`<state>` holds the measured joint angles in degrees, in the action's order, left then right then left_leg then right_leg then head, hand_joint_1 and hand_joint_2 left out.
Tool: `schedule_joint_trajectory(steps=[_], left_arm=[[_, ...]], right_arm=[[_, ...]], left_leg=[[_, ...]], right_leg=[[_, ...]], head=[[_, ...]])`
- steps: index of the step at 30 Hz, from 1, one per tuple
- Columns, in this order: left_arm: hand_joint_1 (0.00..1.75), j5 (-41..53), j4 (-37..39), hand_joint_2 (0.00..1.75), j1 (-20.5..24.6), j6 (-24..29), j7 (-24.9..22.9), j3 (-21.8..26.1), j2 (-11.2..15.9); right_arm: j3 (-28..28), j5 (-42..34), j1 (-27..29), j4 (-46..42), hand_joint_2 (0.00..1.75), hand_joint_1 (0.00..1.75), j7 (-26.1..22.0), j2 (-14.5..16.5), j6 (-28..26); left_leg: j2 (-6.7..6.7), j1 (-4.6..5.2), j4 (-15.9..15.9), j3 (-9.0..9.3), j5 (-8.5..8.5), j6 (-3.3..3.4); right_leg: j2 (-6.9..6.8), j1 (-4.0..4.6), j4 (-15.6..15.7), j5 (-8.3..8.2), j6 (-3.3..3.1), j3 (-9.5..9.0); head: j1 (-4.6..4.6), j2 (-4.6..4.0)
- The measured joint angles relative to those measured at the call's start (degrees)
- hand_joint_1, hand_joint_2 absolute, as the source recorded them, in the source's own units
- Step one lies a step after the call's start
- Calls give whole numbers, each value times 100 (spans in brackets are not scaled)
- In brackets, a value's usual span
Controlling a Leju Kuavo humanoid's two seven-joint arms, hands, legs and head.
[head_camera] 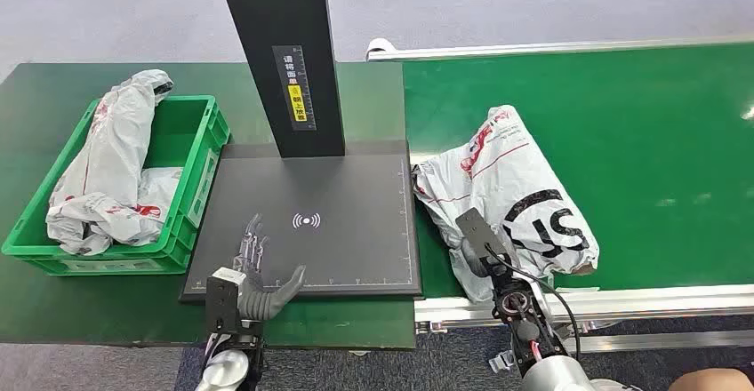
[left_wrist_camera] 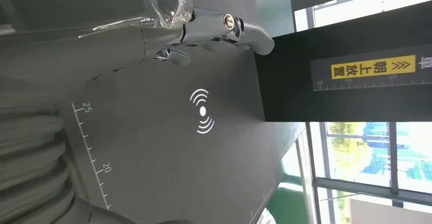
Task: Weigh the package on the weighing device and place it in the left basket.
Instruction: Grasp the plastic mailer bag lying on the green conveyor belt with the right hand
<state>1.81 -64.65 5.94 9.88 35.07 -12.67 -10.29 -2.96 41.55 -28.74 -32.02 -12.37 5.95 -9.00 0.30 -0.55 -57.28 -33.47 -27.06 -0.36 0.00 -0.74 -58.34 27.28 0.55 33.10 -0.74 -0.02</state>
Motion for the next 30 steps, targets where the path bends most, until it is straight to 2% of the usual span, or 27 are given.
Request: schedule_joint_trajectory(steps=[8, 14, 17, 20, 25, 30], left_arm=[[0, 0, -4, 175, 0, 25, -17, 27, 0], [0, 20, -43, 175, -17, 112, -25, 40, -2], [0, 69, -126, 175, -76, 177, -19, 47, -2], [0, 126, -247, 175, -173, 254, 33, 60, -2], [0, 182, -419, 175, -227, 304, 128, 109, -2], [0, 199, -529, 175, -223, 350, 215, 150, 1]], right_arm=[[96, -474, 179, -331, 175, 175, -34, -6, -46], [174, -790, 524, -1028, 175, 175, -106, -15, -357], [273, -666, 880, -1812, 175, 175, -39, -18, -870], [422, -445, 1363, -3021, 175, 175, 50, -30, -1277], [691, -315, 1806, -4630, 175, 175, 56, -78, -1350], [856, -452, 1862, -5258, 175, 175, -53, -134, -1197]], left_leg=[[0, 0, 0, 0, 0, 0], [-1, 0, 0, -1, 0, 0], [-5, 0, 0, -3, -1, 0], [-4, 0, 0, -8, -2, -1], [-2, 0, 1, -10, -3, -2], [-1, 0, 2, -8, -1, -2]], right_leg=[[0, 0, 0, 0, 0, 1], [0, 0, 0, 0, 0, 1], [-1, 0, 0, 1, 1, 3], [-1, 0, 0, 3, 1, 7], [0, 0, 1, 4, -1, 10], [0, 0, 0, 2, -1, 5]], head=[[2, 0], [1, 1], [1, 0], [2, 0], [1, 1], [1, 1]])
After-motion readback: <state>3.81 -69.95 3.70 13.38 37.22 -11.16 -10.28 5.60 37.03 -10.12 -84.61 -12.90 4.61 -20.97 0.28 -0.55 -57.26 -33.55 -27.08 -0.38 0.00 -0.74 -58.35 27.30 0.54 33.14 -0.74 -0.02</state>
